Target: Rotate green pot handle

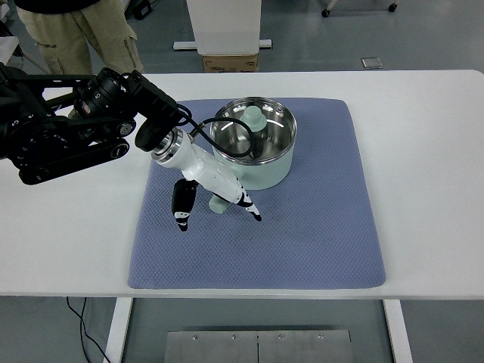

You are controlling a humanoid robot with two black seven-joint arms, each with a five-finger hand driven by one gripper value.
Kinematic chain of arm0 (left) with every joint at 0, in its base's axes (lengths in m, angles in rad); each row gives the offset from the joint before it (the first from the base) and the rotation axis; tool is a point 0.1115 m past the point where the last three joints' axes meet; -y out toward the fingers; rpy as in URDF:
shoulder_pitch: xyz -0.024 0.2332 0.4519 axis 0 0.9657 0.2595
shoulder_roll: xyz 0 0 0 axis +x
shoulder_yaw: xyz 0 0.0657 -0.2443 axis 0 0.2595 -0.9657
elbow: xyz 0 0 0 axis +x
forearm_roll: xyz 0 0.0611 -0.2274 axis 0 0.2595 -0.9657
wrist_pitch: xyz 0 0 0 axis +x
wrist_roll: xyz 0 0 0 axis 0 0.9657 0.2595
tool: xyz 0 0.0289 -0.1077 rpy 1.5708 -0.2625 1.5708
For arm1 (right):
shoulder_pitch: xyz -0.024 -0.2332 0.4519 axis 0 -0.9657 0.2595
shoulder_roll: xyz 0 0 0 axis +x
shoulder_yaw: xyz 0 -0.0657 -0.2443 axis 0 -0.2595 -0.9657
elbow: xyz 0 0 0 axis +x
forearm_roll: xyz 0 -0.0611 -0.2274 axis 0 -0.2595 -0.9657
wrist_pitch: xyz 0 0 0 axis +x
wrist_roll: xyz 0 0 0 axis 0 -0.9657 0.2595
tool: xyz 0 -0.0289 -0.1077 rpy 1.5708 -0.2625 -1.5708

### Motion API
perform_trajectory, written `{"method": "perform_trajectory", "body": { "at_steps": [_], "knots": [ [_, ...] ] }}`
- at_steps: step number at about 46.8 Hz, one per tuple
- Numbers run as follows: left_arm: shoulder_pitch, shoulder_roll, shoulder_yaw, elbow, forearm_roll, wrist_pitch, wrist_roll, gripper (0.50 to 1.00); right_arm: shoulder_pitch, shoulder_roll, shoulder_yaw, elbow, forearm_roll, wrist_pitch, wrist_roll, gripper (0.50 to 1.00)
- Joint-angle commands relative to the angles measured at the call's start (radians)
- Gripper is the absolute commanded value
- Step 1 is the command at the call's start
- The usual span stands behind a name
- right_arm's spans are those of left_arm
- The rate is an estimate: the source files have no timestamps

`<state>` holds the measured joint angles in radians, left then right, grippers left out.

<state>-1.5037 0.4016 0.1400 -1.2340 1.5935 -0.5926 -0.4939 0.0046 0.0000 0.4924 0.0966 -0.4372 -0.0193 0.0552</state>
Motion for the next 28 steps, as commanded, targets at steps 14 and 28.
{"method": "perform_trajectory", "body": {
  "at_steps": [14, 28],
  "knots": [
    [-0.07, 0.0, 0.096, -0.004, 0.0, 0.02, -0.003, 1.0, 0.0, 0.0, 0.0, 0.0, 0.0, -0.001, 0.0, 1.0],
    [-0.09, 0.0, 0.179, -0.002, 0.002, 0.057, -0.003, 1.0, 0.0, 0.0, 0.0, 0.0, 0.0, 0.001, 0.0, 1.0]
  ]
}}
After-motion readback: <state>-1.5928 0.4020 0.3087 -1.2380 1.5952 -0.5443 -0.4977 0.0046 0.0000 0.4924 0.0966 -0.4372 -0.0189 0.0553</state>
